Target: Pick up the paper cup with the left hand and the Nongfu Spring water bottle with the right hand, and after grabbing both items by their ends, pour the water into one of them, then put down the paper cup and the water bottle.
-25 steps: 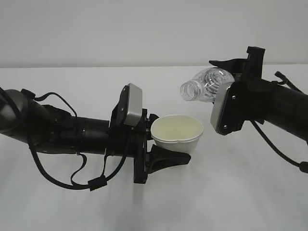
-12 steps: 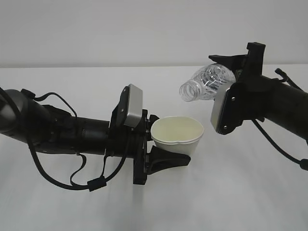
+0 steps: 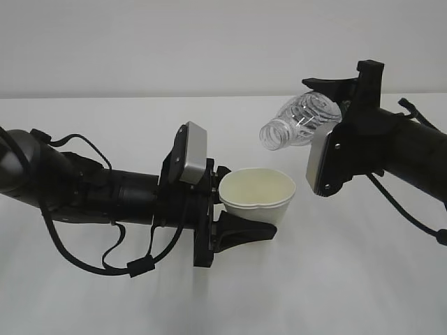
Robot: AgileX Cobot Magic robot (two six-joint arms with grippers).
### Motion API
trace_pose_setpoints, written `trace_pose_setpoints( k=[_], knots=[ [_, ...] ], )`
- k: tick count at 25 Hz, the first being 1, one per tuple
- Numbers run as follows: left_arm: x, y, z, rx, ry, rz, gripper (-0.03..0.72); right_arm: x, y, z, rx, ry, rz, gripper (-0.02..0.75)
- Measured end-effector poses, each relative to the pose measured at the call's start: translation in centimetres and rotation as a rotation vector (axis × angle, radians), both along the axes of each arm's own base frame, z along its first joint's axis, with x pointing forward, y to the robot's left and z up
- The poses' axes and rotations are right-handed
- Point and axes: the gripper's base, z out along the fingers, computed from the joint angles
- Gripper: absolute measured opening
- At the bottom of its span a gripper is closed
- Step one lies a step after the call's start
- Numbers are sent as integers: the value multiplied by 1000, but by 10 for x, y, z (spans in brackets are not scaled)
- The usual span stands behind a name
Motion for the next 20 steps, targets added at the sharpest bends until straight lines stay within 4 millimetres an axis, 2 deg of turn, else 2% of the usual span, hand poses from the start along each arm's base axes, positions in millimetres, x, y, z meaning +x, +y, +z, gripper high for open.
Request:
trace_pose_setpoints(
  k=[20],
  knots=[
    [-1, 0, -1, 9, -5, -18, 430, 1, -1, 4, -35, -66, -7, 494]
  ],
)
